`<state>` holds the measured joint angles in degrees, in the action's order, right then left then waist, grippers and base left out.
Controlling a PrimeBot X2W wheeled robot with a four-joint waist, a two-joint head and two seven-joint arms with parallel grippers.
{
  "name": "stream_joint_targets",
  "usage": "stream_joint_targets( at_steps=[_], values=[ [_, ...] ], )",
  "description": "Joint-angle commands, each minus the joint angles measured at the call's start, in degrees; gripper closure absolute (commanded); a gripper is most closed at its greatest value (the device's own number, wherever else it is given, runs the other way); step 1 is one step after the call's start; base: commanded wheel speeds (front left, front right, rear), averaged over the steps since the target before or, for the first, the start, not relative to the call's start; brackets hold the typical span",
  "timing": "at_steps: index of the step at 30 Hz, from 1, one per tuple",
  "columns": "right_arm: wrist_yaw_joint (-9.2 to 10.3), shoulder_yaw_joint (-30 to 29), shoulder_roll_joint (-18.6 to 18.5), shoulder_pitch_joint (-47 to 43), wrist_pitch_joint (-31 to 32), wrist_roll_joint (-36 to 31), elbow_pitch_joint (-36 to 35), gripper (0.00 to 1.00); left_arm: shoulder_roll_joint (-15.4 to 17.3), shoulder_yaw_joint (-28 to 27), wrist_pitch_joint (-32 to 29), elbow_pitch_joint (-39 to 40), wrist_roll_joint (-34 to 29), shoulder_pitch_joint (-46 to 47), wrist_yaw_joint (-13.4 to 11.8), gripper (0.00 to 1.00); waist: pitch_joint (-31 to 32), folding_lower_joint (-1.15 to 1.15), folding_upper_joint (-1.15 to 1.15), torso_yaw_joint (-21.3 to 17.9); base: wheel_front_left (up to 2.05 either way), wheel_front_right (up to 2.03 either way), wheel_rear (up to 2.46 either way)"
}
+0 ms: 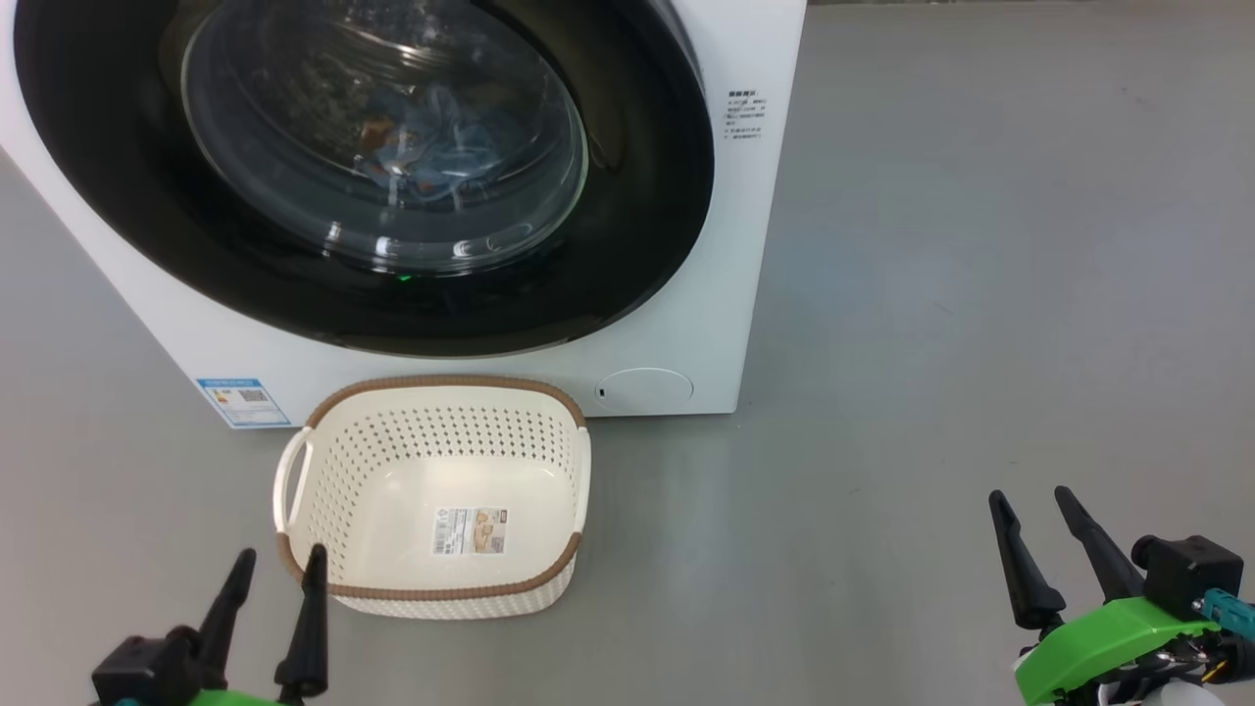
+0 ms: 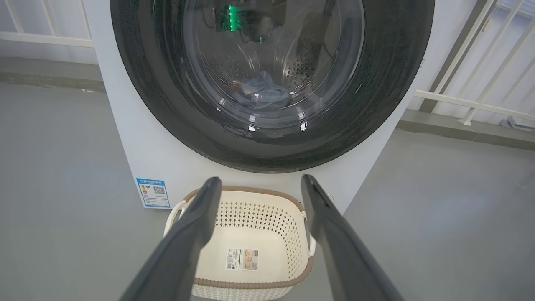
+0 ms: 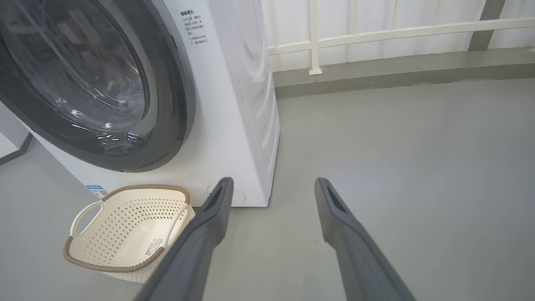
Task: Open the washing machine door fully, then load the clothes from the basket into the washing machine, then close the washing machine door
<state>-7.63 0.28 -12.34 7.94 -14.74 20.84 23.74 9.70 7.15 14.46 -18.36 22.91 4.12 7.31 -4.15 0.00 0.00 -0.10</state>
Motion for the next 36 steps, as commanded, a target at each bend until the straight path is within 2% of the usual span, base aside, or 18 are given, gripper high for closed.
stream_joint_targets(
  at_steps=[1,17,18,23,27,31,36],
  values=[
    [0.14,0.88,-0.45,-0.72,-0.26,-0.23,-1.28,0.00,1.10,-2.12,0.54,1.33,-0.27,0.28,0.18,0.00,0.12,0.00,0.00,0.01,0.00,0.00,0.00],
    [0.14,0.81,-0.09,-1.08,-0.26,-0.45,-1.51,0.00,1.06,-2.22,0.54,0.47,0.78,0.07,0.18,0.00,0.47,0.00,0.00,0.47,0.00,0.00,0.00],
    [0.00,-0.49,0.41,-0.12,0.00,-0.06,-0.05,1.00,-0.15,-0.02,0.00,-0.39,0.50,-0.66,0.00,1.00,0.48,0.00,0.00,0.46,0.00,0.00,0.00],
    [0.00,-0.45,2.26,-1.26,0.11,0.04,3.22,1.00,-2.41,0.67,-0.31,-3.31,0.58,-1.89,-0.02,1.00,0.48,0.00,0.00,0.47,0.00,0.00,0.00],
    [0.00,-0.63,2.55,-1.35,0.60,1.52,3.20,1.00,-2.66,0.42,-0.74,-3.31,2.04,-1.96,-0.02,1.00,0.55,0.01,0.00,0.46,0.00,0.00,0.00],
    [0.01,-0.84,2.78,-1.44,1.29,3.81,2.72,1.00,-2.78,-0.02,-1.38,-3.00,4.28,-1.90,-0.01,1.00,0.80,0.13,0.00,0.45,0.00,0.00,0.00],
    [0.01,-1.07,3.06,-1.44,2.11,6.64,2.24,1.00,-2.92,-0.56,-2.18,-2.76,7.03,-1.71,0.00,1.00,0.83,0.01,0.00,0.43,0.00,0.00,0.00]
  ],
)
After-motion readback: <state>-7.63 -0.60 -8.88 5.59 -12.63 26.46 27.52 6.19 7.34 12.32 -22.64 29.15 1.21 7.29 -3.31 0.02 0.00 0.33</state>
